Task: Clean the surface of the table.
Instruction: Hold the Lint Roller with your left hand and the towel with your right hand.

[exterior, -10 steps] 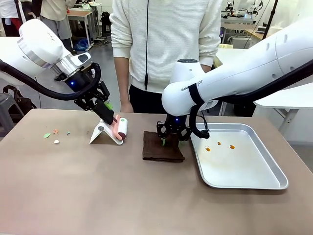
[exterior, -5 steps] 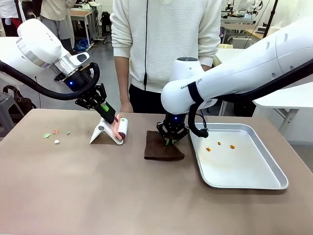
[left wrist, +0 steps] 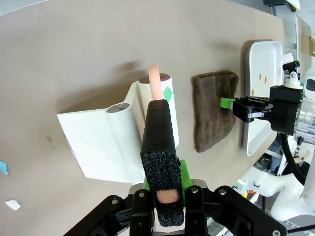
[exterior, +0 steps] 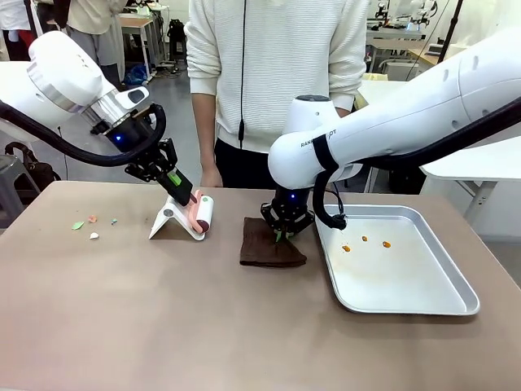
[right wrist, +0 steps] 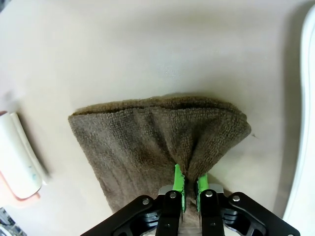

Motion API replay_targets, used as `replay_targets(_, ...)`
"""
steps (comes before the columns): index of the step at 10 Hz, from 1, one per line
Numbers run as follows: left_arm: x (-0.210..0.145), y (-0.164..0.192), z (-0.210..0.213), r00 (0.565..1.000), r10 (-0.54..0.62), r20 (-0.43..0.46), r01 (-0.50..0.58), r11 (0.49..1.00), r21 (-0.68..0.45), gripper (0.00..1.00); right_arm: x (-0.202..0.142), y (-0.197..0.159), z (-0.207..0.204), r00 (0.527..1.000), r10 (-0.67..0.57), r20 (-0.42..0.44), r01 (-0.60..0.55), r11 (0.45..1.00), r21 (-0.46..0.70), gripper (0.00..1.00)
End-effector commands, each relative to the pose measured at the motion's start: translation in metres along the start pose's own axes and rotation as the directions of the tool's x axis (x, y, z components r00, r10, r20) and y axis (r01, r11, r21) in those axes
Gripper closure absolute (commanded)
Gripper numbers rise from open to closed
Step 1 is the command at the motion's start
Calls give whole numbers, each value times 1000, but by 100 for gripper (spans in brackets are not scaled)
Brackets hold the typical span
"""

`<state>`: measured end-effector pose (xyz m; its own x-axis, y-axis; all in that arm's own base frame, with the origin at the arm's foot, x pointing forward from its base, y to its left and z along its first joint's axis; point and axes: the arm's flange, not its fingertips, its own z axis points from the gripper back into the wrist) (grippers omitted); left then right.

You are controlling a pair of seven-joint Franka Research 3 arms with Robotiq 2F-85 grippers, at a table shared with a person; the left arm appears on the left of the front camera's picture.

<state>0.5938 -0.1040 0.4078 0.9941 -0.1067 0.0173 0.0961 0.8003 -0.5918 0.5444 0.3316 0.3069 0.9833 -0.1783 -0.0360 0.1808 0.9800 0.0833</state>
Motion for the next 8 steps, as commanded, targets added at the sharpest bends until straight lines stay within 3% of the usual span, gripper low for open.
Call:
replay_targets(1,-3,-7,5,1000,-26,17,26,999,-42,100,1,-10,-3,999,-11,-33,12,998,54,100)
replay_targets(4,-15,-13,16,998,-29,58,38,987,-154,100,1,-44,22,996,-22,-88,47,953,299,100)
replay_targets(5,-15,-12,17,999,-26,25,30,982,-185,100,1,-56,29,995,-25,-94,57,933,355,100)
replay_targets(7,-24,-8,29,999,-48,17,51,964,-260,100,-6,-81,47,991,41,-130,34,848,528,100)
replay_targets(8,-32,-3,41,997,-80,11,79,939,-335,100,-13,-93,57,979,111,-172,25,769,639,100)
